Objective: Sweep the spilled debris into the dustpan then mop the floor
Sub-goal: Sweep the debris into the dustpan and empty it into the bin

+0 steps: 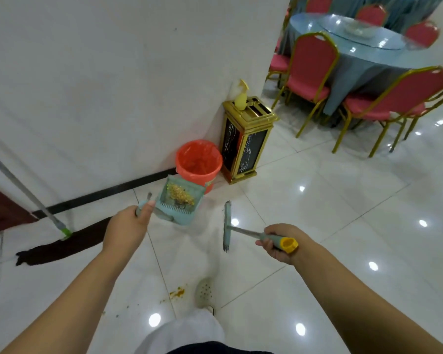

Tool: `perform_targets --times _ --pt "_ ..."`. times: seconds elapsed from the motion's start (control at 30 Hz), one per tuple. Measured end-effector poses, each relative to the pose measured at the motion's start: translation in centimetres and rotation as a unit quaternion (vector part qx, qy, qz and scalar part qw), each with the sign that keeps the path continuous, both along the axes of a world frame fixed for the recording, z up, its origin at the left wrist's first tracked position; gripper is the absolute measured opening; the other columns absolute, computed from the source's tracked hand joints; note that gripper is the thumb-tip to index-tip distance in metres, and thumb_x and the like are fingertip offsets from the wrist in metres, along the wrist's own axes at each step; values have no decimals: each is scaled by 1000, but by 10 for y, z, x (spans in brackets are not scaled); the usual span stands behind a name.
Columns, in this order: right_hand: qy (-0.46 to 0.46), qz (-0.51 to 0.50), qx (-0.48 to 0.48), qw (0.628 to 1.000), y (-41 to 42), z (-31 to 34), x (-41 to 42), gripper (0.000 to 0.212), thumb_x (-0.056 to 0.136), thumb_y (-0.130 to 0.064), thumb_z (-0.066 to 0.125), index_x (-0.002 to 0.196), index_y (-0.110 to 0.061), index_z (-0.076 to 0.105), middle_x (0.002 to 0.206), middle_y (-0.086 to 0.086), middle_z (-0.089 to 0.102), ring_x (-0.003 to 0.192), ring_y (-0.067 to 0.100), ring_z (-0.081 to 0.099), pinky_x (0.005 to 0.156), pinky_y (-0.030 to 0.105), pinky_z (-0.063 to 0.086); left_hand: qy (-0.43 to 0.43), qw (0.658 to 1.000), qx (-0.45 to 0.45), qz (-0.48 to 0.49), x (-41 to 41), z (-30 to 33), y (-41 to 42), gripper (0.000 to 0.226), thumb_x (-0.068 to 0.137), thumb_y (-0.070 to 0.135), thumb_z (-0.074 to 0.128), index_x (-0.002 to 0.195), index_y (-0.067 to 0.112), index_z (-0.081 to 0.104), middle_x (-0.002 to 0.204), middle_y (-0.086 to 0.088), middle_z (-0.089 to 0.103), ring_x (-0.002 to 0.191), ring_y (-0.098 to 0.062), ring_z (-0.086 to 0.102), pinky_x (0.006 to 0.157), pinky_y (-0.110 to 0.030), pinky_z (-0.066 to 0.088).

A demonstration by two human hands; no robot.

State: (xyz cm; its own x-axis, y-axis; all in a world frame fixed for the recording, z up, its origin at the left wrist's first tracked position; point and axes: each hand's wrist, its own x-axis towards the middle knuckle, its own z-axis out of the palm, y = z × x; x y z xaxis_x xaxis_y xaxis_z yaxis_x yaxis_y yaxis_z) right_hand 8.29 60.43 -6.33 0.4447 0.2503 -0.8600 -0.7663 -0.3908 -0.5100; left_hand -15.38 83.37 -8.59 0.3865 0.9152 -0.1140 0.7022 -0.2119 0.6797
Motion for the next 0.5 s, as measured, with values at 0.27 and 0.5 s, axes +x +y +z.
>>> perform_targets --times 0.27,0.5 --pt "9 5 9 1000 85 -1 101 9 95 -4 45 92 4 48 87 28 51 25 13 44 30 16 43 8 994 99 -52 93 19 75 66 77 73 19 60 17 50 52 -2 54 50 -17 51 46 -27 36" --pt "35 4 11 999 119 0 153 12 95 -6 48 97 6 49 89 29 54 29 14 48 31 17 44 141 963 151 -170 176 15 120 47 84 70 33 60 29 35 53 8 46 48 -5 40 42 -24 22"
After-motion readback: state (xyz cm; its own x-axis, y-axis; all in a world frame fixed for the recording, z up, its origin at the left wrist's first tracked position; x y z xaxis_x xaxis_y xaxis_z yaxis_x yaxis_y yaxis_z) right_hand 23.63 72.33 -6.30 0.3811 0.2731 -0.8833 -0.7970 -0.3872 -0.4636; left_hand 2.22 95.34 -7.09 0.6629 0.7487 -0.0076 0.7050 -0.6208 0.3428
